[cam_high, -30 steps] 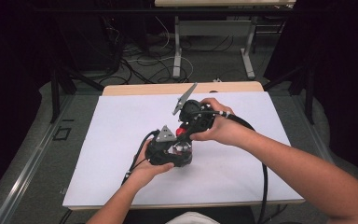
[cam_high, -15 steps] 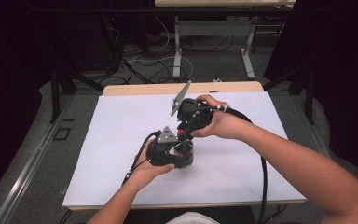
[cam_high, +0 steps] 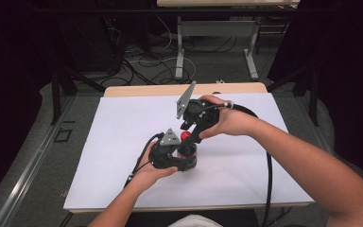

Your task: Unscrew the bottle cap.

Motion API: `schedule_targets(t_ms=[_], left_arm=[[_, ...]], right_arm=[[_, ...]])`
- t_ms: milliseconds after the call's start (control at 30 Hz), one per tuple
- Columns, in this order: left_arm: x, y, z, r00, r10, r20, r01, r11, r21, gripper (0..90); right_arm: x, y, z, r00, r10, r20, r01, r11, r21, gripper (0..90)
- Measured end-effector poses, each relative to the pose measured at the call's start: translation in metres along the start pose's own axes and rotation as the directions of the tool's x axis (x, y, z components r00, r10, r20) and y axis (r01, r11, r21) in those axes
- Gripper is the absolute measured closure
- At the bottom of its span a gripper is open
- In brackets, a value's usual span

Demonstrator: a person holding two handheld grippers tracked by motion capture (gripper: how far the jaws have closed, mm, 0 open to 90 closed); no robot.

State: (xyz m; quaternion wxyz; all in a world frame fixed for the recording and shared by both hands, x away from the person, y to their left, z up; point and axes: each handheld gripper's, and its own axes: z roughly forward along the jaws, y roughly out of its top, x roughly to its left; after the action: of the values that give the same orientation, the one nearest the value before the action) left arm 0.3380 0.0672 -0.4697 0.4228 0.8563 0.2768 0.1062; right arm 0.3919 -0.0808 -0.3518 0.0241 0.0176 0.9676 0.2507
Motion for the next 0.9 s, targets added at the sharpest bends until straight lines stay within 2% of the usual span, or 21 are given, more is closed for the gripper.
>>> schedule_targets(t_ms=[100,167,267,333,400,467,500,533,567,733,900], left_arm=[[0.003,0.000,-0.001,0.9998,-0.014,-0.012,0.014,0.9999,-0.009,30.0],[0.004,0.000,-0.002,0.9997,-0.022,-0.013,0.021,0.9997,-0.011,30.0],[0.006,0.000,-0.003,0.9997,-0.013,-0.018,0.013,0.9999,-0.001,30.0],[0.005,0.000,-0.002,0.9994,-0.023,-0.027,0.023,0.9997,-0.005,30.0],[0.005,0.000,-0.002,0.9993,-0.024,-0.028,0.024,0.9997,-0.005,30.0],[0.005,0.000,-0.002,0.9995,-0.021,-0.022,0.021,0.9998,-0.005,30.0],[0.005,0.000,-0.003,0.9998,-0.011,-0.015,0.011,0.9999,0.006,30.0],[0.004,0.000,-0.003,0.9998,-0.019,-0.007,0.019,0.9998,0.009,30.0],[0.004,0.000,-0.002,0.9998,-0.014,-0.016,0.014,0.9999,0.001,30.0],[0.002,0.000,-0.001,0.9998,-0.011,-0.018,0.011,0.9999,0.000,30.0],[0.002,0.000,-0.001,0.9998,-0.010,-0.016,0.010,0.9999,-0.002,30.0]], right_arm=[[0.006,0.001,-0.004,0.9974,0.048,0.053,-0.048,0.999,0.001,40.8],[0.011,0.001,-0.004,0.9925,0.089,0.083,-0.090,0.996,0.004,40.8],[0.018,0.001,-0.003,0.9735,0.179,0.142,-0.180,0.984,-0.005,43.9],[0.021,0.002,-0.001,0.9636,0.217,0.156,-0.219,0.976,-0.010,48.8],[0.024,0.003,0.001,0.9580,0.239,0.159,-0.238,0.971,-0.021,50.0],[0.023,0.004,0.002,0.9607,0.218,0.172,-0.218,0.976,-0.021,52.1],[0.023,0.004,0.002,0.9610,0.217,0.172,-0.216,0.976,-0.021,53.8],[0.022,0.004,0.002,0.9591,0.225,0.172,-0.224,0.974,-0.025,54.9],[0.021,0.004,0.002,0.9626,0.214,0.166,-0.212,0.977,-0.028,55.2],[0.019,0.006,0.004,0.9634,0.218,0.156,-0.217,0.976,-0.025,58.5],[0.016,0.006,0.004,0.9712,0.198,0.133,-0.197,0.980,-0.024,60.5]])
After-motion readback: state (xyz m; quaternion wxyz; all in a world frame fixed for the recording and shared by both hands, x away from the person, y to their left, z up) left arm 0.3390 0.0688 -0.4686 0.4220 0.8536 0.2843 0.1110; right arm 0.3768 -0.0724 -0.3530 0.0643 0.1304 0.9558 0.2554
